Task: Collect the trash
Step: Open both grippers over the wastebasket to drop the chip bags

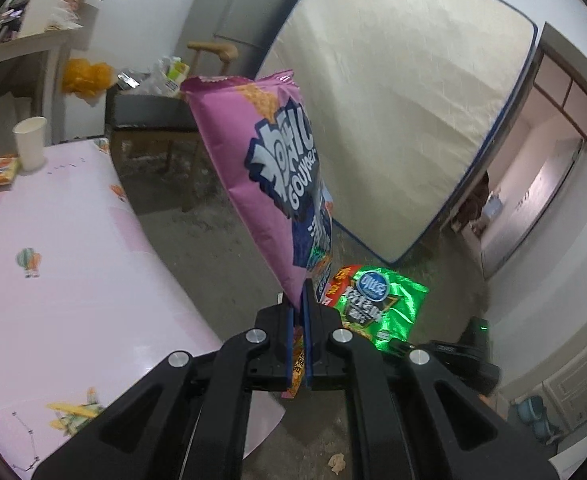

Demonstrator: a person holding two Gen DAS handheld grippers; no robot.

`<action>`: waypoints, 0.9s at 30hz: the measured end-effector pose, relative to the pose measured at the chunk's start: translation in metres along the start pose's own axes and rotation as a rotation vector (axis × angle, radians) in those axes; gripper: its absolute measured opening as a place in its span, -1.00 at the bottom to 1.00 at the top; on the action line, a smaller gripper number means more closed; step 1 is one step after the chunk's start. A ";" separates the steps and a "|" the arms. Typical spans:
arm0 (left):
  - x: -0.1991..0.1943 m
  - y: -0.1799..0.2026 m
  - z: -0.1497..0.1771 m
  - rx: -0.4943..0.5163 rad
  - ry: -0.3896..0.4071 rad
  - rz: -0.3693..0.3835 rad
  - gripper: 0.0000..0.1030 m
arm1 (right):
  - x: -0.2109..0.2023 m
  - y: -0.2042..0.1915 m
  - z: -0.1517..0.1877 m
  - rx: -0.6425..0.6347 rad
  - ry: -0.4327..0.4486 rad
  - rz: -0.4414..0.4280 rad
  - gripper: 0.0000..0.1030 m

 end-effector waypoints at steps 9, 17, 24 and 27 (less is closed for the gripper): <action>0.049 0.013 0.005 0.035 -0.098 -0.007 -0.94 | 0.079 0.085 -0.077 0.187 0.027 0.156 -0.92; 0.114 0.038 0.015 0.060 -0.211 0.018 -0.94 | 0.106 0.133 -0.115 0.215 0.041 0.312 0.15; 0.198 0.067 0.023 -0.027 -0.341 0.133 -0.93 | 0.050 0.123 -0.116 0.133 0.154 0.232 0.61; 0.247 0.073 0.036 -0.134 -0.425 0.200 -0.93 | 0.027 0.130 -0.113 0.169 0.180 0.186 0.61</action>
Point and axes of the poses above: each gripper's, at about its wrist camera, not at the fingertips, and x roughly the way its jaws point, y to its right, z to its underside, the point moved 5 cm from there along x, roughly the way its jaws point, and after that the axes turned 14 degrees about x, right-handed, at the moved point
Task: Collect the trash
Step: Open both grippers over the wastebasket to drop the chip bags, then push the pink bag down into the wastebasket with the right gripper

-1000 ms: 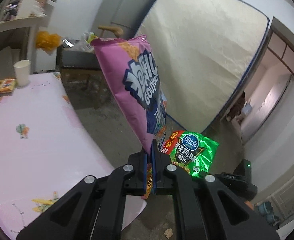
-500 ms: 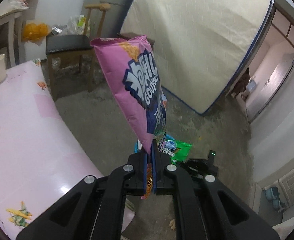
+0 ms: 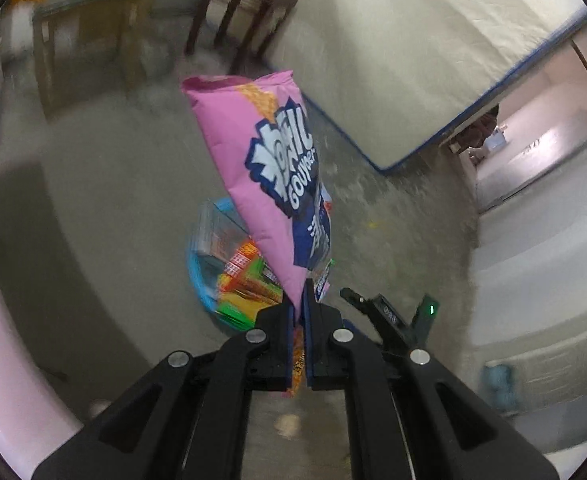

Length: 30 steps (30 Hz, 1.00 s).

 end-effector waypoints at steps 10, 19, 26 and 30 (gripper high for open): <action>0.149 -0.063 0.015 -0.290 -0.255 -0.044 -0.30 | -0.020 0.033 0.019 0.057 -0.021 -0.026 0.61; 0.085 -0.064 0.007 -0.307 -0.108 -0.052 -0.11 | -0.019 -0.005 0.032 -0.074 -0.007 -0.008 0.37; -0.032 -0.007 -0.004 -0.055 0.049 -0.111 0.13 | 0.013 -0.079 0.059 -0.423 0.027 0.123 -0.22; -0.110 0.012 0.024 0.109 0.130 -0.142 0.32 | 0.088 -0.097 0.071 -0.624 -0.011 0.337 -0.40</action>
Point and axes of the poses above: each gripper's, at about its wrist camera, not at the fingertips, and x roughly the way its jaws point, y to its right, z to its underside, the point moved 5 cm from there along x, roughly the way its jaws point, and after that the axes turned 14 degrees about x, right-handed, at the moved point
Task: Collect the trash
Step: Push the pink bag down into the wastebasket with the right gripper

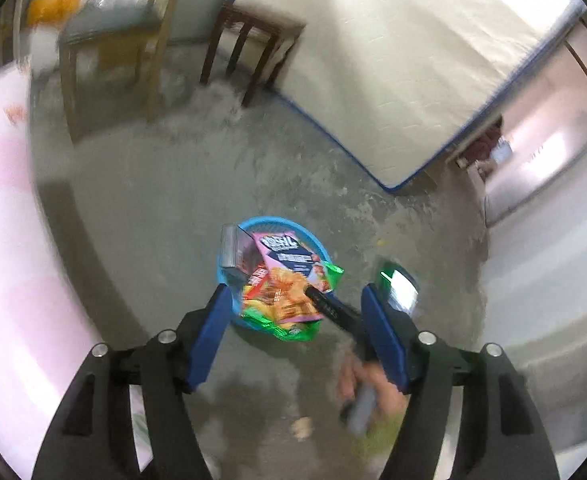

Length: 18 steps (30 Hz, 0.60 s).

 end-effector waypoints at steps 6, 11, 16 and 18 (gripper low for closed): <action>-0.089 -0.032 0.074 0.020 0.040 -0.094 0.41 | 0.105 0.011 -0.009 0.052 -0.191 0.196 -0.50; -0.134 -0.070 0.139 -0.060 0.012 -0.202 0.41 | 0.143 0.014 -0.016 0.014 -0.229 0.316 -0.54; -0.162 -0.097 0.169 -0.136 0.032 -0.247 0.41 | 0.159 0.013 -0.017 -0.019 -0.242 0.394 -0.47; -0.169 -0.105 0.172 -0.154 0.052 -0.259 0.41 | 0.154 0.011 -0.018 0.022 -0.259 0.368 -0.40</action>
Point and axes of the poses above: each gripper's, at about its wrist camera, not at the fingertips, and x roughly the way its jaws point, y to its right, z to its underside, the point moved 5 cm from there along x, roughly the way its jaws point, and after that the axes turned 14 degrees about x, right-handed, at the moved point
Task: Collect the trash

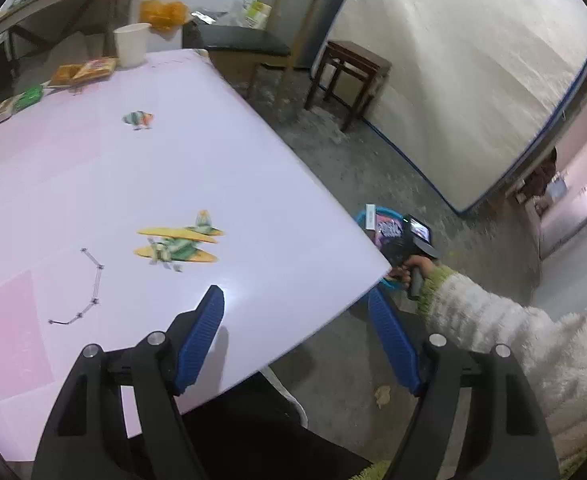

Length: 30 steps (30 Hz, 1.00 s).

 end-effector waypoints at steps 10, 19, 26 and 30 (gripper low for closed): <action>-0.020 -0.017 0.004 -0.028 0.076 0.024 0.41 | -0.084 0.030 0.023 0.059 0.081 -0.276 0.04; -0.067 -0.049 0.019 -0.107 0.172 -0.159 0.87 | -0.246 0.012 0.154 -0.200 0.331 -0.474 0.48; -0.096 -0.076 0.034 -0.190 0.190 -0.376 0.89 | -0.327 -0.008 0.276 -0.424 0.527 -0.522 0.85; -0.104 -0.083 0.047 -0.255 0.174 -0.453 0.89 | -0.355 -0.024 0.322 -0.505 0.626 -0.493 0.85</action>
Point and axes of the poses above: each gripper's, at about its wrist camera, not at the fingertips, and x roughly the way its jaws point, y to its right, z to its underside, the point moved 5 cm from there along x, roughly the way its jaws point, and after that the axes turned 14 degrees about x, right-handed, at the moved point
